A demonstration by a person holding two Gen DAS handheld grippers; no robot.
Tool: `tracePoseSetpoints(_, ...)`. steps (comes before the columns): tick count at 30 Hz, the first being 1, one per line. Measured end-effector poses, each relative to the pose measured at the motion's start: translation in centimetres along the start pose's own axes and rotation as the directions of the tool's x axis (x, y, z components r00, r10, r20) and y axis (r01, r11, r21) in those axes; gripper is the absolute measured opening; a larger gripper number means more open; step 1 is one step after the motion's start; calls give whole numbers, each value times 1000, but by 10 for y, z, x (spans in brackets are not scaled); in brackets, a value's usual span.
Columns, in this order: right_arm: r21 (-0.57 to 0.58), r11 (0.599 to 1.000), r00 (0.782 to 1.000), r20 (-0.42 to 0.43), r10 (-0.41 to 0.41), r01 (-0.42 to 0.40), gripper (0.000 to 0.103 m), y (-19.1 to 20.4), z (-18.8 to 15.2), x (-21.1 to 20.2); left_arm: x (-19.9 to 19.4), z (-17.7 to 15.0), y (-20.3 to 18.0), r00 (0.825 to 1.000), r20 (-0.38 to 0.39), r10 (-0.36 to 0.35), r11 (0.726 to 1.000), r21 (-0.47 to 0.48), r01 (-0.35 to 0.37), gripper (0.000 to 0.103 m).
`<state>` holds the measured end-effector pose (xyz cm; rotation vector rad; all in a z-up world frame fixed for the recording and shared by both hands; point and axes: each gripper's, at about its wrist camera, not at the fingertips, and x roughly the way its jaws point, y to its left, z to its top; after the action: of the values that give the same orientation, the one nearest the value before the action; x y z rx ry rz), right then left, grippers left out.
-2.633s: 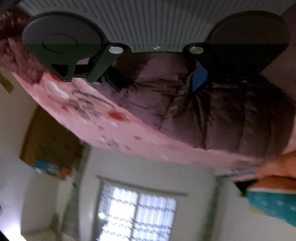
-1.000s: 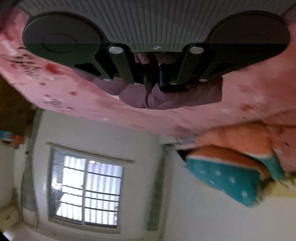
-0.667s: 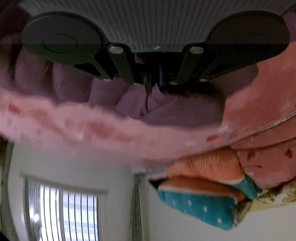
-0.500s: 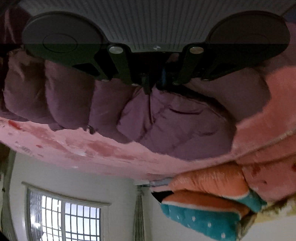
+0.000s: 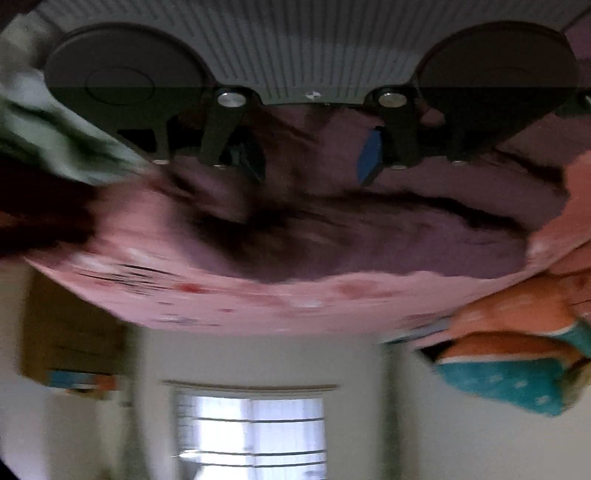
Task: Fold large clothes
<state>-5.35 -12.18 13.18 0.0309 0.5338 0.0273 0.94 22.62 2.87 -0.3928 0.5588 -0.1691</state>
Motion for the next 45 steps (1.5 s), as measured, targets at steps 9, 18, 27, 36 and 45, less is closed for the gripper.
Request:
tracePoseSetpoints(9, 305, 949, 997, 17, 77, -79, 70, -71, -21, 7, 12, 19, -60, 997, 7, -76, 997, 33, 76, 85)
tracePoseSetpoints(18, 385, 904, 981, 29, 191, -188, 58, -61, -12, 38, 100, 53, -96, 981, -65, -185, 979, -103, 178, 85)
tracePoseSetpoints(27, 456, 864, 971, -4, 241, -213, 58, -73, -12, 53, 171, 65, -98, 976, -54, -210, 944, -272, 188, 84)
tracePoseSetpoints(36, 473, 847, 962, 4, 273, -242, 60, -72, -11, 60, 202, 67, -115, 973, -7, -229, 903, -375, 210, 86)
tracePoseSetpoints(45, 496, 830, 957, 5, 290, -255, 60, -71, -11, 58, 205, 79, -134, 976, -16, -215, 902, -387, 193, 21)
